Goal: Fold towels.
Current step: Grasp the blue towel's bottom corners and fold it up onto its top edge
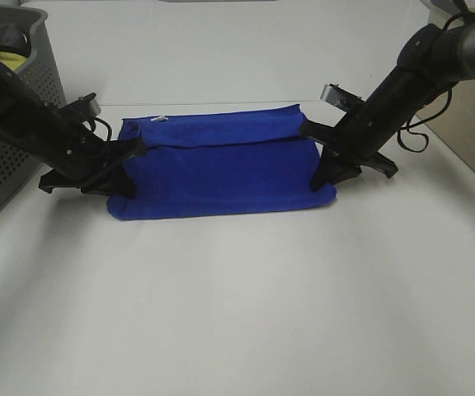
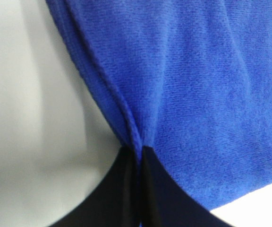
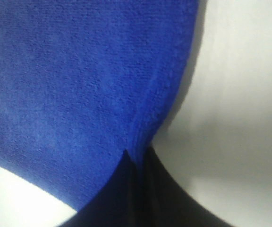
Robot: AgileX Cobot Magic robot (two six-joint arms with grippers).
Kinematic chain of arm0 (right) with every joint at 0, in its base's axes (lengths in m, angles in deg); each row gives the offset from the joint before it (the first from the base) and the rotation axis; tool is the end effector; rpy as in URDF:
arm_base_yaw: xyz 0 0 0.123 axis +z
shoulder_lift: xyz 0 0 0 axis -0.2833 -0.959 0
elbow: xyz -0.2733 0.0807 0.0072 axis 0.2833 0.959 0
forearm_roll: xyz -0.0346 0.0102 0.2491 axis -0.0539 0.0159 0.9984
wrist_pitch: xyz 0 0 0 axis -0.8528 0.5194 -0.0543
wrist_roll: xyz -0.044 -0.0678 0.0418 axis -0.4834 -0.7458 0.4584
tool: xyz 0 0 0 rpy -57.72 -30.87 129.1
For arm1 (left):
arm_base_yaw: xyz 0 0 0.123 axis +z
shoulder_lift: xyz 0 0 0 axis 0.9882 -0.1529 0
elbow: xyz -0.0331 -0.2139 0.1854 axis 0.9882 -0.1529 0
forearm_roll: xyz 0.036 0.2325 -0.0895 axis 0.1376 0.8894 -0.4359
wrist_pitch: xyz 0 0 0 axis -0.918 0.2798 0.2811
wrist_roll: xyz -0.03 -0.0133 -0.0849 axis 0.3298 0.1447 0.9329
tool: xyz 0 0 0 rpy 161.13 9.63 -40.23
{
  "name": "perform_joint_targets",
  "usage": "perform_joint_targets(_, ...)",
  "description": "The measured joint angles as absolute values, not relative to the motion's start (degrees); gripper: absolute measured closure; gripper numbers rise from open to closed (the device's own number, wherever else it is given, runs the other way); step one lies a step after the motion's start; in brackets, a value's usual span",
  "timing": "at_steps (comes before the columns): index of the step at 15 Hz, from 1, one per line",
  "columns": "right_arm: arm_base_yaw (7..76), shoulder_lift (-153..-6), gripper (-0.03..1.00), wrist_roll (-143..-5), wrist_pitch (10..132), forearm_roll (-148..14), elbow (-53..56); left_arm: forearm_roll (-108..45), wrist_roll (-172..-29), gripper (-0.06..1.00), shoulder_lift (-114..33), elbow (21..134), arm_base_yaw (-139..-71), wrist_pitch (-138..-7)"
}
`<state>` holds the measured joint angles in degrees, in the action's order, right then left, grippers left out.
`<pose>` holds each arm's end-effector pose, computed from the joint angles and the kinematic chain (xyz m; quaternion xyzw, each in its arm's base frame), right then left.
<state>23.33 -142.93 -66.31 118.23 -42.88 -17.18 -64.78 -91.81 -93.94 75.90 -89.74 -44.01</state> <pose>0.4547 0.0955 0.0917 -0.0340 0.9719 0.2315 0.0258 0.4177 -0.0988 0.0908 -0.0260 0.9616 -0.2319 0.1442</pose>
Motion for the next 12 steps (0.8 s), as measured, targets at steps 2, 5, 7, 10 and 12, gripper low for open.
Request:
perform_joint_targets(2, 23.33, -137.09, 0.97, -65.97, 116.51, -43.28, -8.3, -64.15, -91.81, 0.92, -90.73, 71.95, -89.8, -43.32)
perform_joint_targets(5, 23.33, -129.18, 0.97, -66.31, 113.64, -42.99, 4.71, -64.21, -91.81, 0.92, -85.8, 62.32, -90.09, -41.55)
perform_joint_targets(7, 23.33, -125.91, 0.97, -67.0, 113.59, -41.79, 10.21, -64.21, -91.81, 0.92, -83.17, 58.66, -90.2, -40.06)
perform_joint_targets(10, 23.33, -123.28, 0.97, -67.46, 112.67, -41.39, 9.92, -64.9, -90.61, 0.92, -77.95, 58.49, -90.2, -41.43)
perform_joint_targets(12, 23.33, -123.56, 0.97, -67.4, 112.33, -41.79, 5.22, -64.67, -87.06, 0.92, -77.78, 61.98, -90.2, -41.66)
